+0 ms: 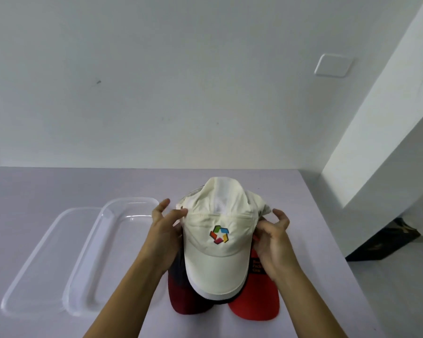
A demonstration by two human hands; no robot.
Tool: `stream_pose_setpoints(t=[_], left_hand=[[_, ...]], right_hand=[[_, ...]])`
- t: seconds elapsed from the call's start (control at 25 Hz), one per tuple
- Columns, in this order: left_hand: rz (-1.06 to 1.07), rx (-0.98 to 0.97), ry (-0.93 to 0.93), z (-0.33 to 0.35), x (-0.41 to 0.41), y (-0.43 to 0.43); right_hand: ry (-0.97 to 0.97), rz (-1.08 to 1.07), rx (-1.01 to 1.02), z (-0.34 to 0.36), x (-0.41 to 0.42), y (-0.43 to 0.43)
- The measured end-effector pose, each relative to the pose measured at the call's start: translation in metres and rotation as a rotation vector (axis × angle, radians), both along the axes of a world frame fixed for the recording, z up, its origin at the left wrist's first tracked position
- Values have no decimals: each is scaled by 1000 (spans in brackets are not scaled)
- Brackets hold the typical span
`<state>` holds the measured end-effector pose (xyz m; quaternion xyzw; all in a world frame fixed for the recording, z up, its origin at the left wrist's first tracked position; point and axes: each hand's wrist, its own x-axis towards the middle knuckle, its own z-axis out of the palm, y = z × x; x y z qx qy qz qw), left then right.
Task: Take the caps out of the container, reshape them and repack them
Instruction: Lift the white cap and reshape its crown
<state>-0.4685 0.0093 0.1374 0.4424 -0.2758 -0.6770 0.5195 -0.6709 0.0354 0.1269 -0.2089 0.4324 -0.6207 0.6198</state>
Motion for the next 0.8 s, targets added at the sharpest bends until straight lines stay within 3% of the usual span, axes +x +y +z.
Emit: stream_pose_setpoints(t=[0.08, 0.2, 0.28, 0.4, 0.52, 0.68, 0.8], left_hand=[[-16, -27, 33, 1, -2, 3], [-222, -116, -87, 10, 5, 5], [-333, -145, -235, 12, 10, 4], [-298, -134, -299, 11, 12, 1], [-221, -81, -43, 9, 11, -2], [-141, -17, 501, 2, 14, -5], [-160, -41, 640, -3, 16, -5]], right_hand=[[-82, 41, -156, 0, 0, 4], [112, 192, -289, 6, -1, 7], [210, 227, -273, 7, -4, 6], [143, 278, -194, 11, -11, 4], [-15, 327, -167, 10, -16, 2], [-380, 173, -169, 2, -23, -4], [-436, 146, -161, 0, -27, -3]])
